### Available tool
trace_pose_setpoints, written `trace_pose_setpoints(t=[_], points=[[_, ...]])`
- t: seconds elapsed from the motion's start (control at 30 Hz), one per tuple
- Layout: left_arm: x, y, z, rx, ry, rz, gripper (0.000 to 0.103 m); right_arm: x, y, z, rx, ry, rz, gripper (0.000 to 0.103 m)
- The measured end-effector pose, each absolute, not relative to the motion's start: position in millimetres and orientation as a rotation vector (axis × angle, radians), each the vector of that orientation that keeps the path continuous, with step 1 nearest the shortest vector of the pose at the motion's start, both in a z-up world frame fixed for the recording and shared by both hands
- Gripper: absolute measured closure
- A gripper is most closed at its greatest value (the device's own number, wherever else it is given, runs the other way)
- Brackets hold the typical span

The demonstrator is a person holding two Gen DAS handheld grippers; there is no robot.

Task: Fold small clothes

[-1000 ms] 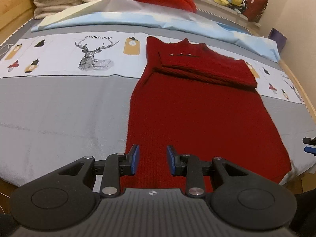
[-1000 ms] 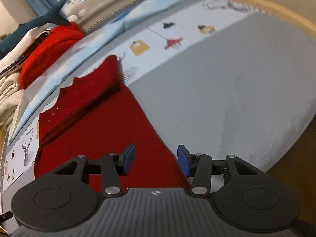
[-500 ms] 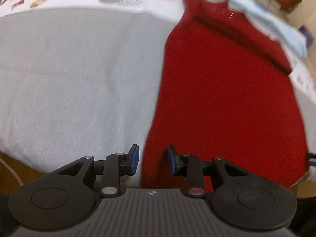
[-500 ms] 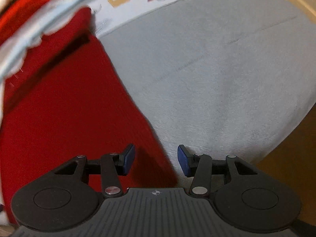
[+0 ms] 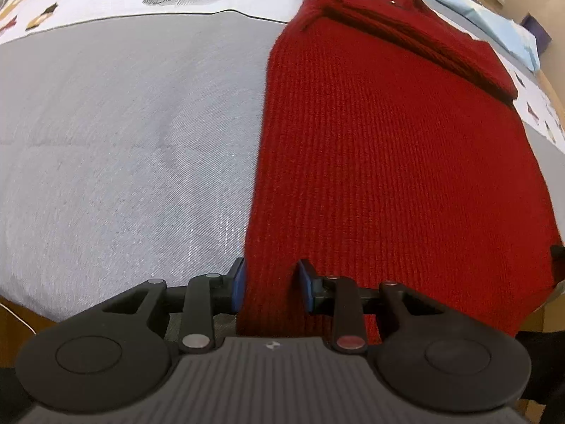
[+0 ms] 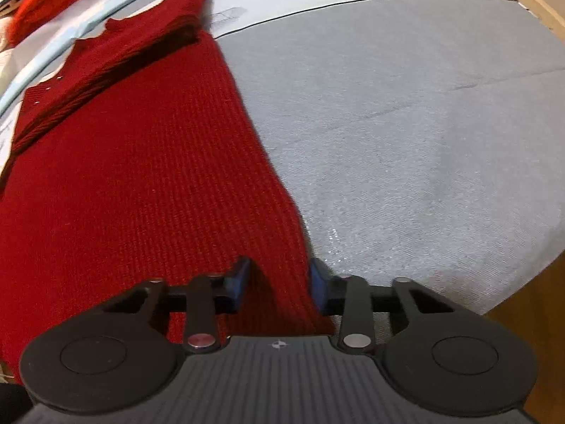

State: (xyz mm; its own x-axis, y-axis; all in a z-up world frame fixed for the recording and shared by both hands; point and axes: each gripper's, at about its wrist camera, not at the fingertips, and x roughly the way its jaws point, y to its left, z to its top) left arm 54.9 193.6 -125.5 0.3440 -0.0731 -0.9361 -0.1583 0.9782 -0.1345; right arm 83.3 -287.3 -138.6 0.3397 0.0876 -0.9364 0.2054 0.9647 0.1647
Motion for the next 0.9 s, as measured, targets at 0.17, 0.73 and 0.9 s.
trace_pose_setpoints(t=[0.17,0.73,0.9], points=[[58,184,-122,-0.159,1.210,0.050,0.089,88,-296,-137,0.295,1.218,-0.038,0.090],[-50,194,56,-0.077,0.879,-0.260,0.098,4,-336,23,0.523,0.841,0.233,0.098],[-89,224,88,-0.130,0.815,-0.333,0.097,-42,-363,61,0.595,0.744,0.247,0.098]])
